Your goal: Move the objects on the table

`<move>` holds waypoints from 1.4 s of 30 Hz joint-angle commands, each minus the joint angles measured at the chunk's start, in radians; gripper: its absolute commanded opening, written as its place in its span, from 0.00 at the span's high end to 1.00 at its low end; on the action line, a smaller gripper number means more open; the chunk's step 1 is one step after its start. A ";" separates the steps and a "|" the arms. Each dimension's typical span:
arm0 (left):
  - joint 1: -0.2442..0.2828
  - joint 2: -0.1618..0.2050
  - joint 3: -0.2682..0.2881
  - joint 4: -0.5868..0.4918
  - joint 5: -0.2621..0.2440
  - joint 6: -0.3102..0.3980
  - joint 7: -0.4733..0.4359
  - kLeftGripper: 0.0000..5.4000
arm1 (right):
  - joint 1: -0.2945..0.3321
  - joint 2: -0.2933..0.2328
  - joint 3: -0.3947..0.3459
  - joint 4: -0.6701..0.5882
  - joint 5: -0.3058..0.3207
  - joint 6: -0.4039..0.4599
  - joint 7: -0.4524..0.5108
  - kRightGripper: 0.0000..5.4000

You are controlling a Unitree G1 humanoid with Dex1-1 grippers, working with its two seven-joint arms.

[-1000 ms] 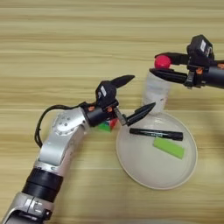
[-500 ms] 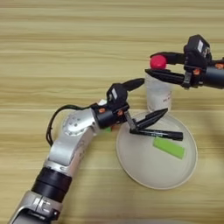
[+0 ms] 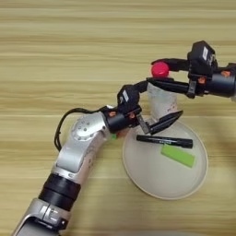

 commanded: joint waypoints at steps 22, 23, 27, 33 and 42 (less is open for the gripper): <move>-0.044 -0.010 0.038 0.057 0.054 -0.041 0.057 0.39 | -0.008 0.008 -0.003 -0.029 -0.001 -0.014 -0.013 0.65; -0.043 -0.010 0.039 0.057 0.054 -0.041 0.058 0.40 | -0.007 0.008 -0.003 -0.029 -0.001 -0.014 -0.013 0.65; -0.042 -0.009 0.041 0.055 0.054 -0.040 0.057 0.42 | -0.006 0.009 -0.002 -0.033 -0.001 -0.013 -0.016 0.65; -0.041 -0.007 0.044 0.046 0.054 -0.037 0.057 0.42 | -0.002 0.010 -0.001 -0.040 0.003 -0.011 -0.020 0.62; -0.049 0.005 0.075 0.030 0.044 -0.030 0.075 0.42 | 0.011 0.020 -0.017 -0.047 0.004 -0.027 -0.033 0.42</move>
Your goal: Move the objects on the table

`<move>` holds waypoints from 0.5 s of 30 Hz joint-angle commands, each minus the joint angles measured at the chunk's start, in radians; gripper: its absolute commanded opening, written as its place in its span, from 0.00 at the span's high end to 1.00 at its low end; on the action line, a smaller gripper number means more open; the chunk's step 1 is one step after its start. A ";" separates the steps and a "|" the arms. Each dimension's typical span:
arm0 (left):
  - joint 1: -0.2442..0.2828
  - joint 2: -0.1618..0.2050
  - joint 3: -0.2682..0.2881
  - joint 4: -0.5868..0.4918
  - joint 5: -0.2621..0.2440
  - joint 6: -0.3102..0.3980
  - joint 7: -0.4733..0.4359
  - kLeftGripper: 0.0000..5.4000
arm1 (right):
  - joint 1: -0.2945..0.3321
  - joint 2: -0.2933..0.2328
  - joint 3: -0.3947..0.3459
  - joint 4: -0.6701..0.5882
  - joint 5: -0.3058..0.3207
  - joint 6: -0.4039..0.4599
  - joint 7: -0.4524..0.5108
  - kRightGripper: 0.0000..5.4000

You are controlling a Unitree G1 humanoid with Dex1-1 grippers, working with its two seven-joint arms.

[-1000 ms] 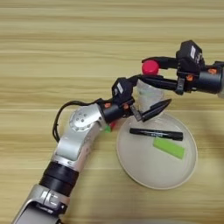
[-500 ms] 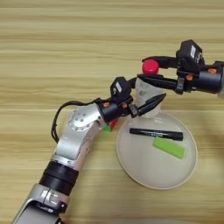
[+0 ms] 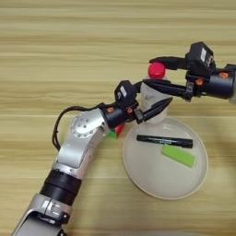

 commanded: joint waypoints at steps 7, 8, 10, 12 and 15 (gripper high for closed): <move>-0.015 0.020 0.054 -0.048 -0.019 0.010 0.016 0.42 | 0.023 0.035 -0.091 0.002 0.031 -0.053 -0.044 0.28; -0.013 0.023 0.059 -0.054 -0.023 0.013 0.017 0.42 | 0.027 0.040 -0.104 0.006 0.036 -0.059 -0.049 0.27; -0.010 0.028 0.066 -0.062 -0.027 0.018 0.018 0.42 | 0.034 0.045 -0.120 0.009 0.043 -0.068 -0.057 0.22; -0.006 0.042 0.085 -0.078 -0.042 0.031 0.018 0.42 | 0.046 0.063 -0.158 0.017 0.065 -0.085 -0.073 0.20; -0.003 0.069 0.120 -0.103 -0.058 0.045 0.019 0.42 | 0.067 0.087 -0.207 0.044 0.082 -0.113 -0.100 0.14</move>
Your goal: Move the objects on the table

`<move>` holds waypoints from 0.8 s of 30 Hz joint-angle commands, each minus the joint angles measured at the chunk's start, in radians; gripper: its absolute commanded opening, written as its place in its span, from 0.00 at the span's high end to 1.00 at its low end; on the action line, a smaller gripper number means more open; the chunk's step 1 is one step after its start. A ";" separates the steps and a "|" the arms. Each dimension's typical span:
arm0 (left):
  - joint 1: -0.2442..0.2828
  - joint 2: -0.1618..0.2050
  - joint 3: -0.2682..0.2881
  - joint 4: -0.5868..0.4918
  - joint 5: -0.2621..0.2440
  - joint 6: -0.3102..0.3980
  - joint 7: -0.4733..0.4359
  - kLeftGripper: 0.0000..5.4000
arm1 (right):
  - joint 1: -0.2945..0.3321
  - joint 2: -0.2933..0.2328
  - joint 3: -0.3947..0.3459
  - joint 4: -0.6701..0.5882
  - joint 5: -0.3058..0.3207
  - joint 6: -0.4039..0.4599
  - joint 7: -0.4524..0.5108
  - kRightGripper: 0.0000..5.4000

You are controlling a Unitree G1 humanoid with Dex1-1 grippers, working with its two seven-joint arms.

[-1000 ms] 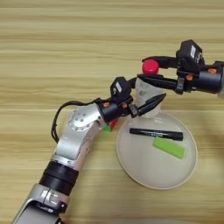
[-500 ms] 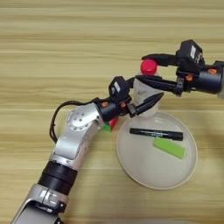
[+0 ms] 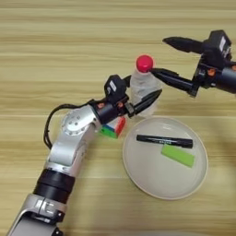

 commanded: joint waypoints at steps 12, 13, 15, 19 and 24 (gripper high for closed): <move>0.077 0.142 0.162 -0.241 -0.135 0.121 -0.002 0.42 | 0.042 0.078 -0.118 0.192 -0.036 -0.156 -0.137 0.00; 0.098 0.150 0.165 -0.269 -0.142 0.129 0.000 0.42 | 0.040 0.084 -0.125 0.208 -0.046 -0.171 -0.155 0.00; 0.134 0.162 0.172 -0.320 -0.153 0.145 0.006 0.42 | 0.033 0.093 -0.138 0.242 -0.069 -0.201 -0.188 0.00; 0.208 0.180 0.183 -0.412 -0.178 0.177 0.025 0.42 | 0.009 0.114 -0.157 0.316 -0.123 -0.270 -0.261 0.00; 0.310 0.197 0.197 -0.500 -0.197 0.202 0.041 0.42 | -0.021 0.137 -0.161 0.433 -0.221 -0.379 -0.355 0.00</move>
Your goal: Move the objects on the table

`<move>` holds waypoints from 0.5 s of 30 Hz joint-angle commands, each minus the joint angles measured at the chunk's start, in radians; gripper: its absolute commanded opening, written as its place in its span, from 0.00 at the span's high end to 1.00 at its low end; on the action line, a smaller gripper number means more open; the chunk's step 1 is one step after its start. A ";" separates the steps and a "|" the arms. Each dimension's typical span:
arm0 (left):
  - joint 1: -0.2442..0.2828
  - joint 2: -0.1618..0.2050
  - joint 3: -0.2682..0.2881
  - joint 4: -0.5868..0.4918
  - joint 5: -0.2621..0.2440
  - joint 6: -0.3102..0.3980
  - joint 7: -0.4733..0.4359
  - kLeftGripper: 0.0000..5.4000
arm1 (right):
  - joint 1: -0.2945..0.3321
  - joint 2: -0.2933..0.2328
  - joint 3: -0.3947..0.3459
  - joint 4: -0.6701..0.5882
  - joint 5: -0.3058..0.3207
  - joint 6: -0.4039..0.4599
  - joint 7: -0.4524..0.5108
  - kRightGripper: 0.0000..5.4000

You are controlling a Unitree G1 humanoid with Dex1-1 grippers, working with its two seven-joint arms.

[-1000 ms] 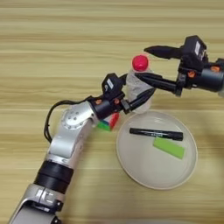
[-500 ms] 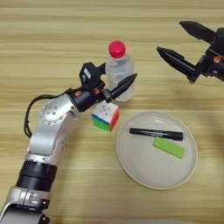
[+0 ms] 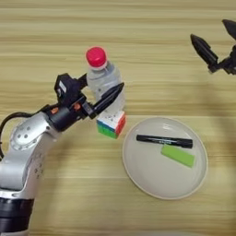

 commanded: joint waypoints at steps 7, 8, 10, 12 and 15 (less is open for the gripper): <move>0.156 0.031 0.037 -0.119 -0.033 0.006 0.025 0.42 | -0.050 0.052 0.005 0.225 -0.193 -0.205 -0.184 0.00; 0.170 0.033 0.038 -0.127 -0.031 0.005 0.027 0.42 | -0.048 0.058 0.006 0.243 -0.210 -0.224 -0.203 0.00; 0.194 0.036 0.040 -0.138 -0.028 0.000 0.031 0.42 | -0.042 0.067 0.006 0.276 -0.241 -0.262 -0.238 0.00; 0.215 0.038 0.044 -0.147 -0.023 -0.005 0.037 0.42 | -0.035 0.076 0.001 0.307 -0.257 -0.288 -0.266 0.00; 0.246 0.045 0.055 -0.154 -0.021 -0.009 0.039 0.42 | -0.019 0.085 0.003 0.339 -0.277 -0.326 -0.291 0.00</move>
